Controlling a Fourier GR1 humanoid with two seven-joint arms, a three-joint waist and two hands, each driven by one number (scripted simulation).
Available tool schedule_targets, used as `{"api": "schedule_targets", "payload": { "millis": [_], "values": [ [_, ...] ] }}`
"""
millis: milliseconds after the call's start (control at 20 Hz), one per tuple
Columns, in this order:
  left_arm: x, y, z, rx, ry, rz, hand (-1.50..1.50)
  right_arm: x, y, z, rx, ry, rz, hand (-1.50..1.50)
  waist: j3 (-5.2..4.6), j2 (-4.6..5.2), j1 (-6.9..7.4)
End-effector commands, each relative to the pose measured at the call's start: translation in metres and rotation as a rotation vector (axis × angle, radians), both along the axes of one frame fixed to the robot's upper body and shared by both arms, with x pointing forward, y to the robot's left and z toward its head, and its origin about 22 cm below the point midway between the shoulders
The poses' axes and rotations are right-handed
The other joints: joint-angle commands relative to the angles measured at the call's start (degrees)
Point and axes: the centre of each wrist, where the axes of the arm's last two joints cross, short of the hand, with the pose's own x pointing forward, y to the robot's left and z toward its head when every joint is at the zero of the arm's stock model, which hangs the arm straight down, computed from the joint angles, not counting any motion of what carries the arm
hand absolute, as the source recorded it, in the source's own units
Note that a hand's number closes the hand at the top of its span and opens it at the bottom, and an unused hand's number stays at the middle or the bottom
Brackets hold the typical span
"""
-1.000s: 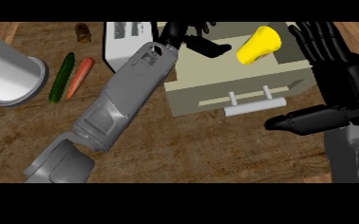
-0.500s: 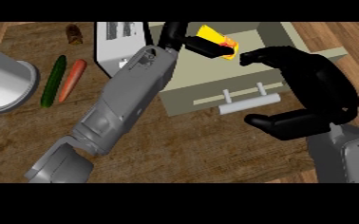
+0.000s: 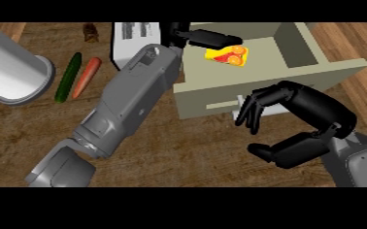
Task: Pick up the cup, place it into the drawer and close the drawer
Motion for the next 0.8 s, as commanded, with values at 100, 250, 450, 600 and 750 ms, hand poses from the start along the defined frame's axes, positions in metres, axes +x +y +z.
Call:
{"api": "schedule_targets", "payload": {
  "millis": [100, 250, 450, 600, 750],
  "values": [
    [0.001, 0.005, -0.007, -0.035, 0.009, 0.056, -1.50, -0.017, -0.001, -0.002, -0.288, -0.123, -0.087, -1.50, 0.05, -0.84, 3.59],
    [-0.001, 0.009, -0.016, -0.093, 0.020, 0.018, -1.50, -0.009, 0.018, -0.031, -0.359, -0.114, -0.177, -1.50, 0.02, -1.03, 6.58],
    [-0.003, 0.020, -0.034, -0.124, 0.005, 0.027, -1.50, -0.001, 0.008, -0.080, -0.449, -0.062, -0.209, -1.50, 0.04, -1.12, 8.31],
    [-0.006, 0.017, -0.029, -0.145, 0.009, 0.008, -1.50, 0.017, 0.007, -0.117, -0.525, -0.011, -0.190, -1.50, 0.08, -1.38, 10.12],
    [-0.009, 0.032, -0.043, -0.168, 0.014, 0.011, -1.50, 0.034, 0.023, -0.141, -0.597, 0.002, -0.190, -1.50, 0.09, -1.26, 11.72]
  ]
}}
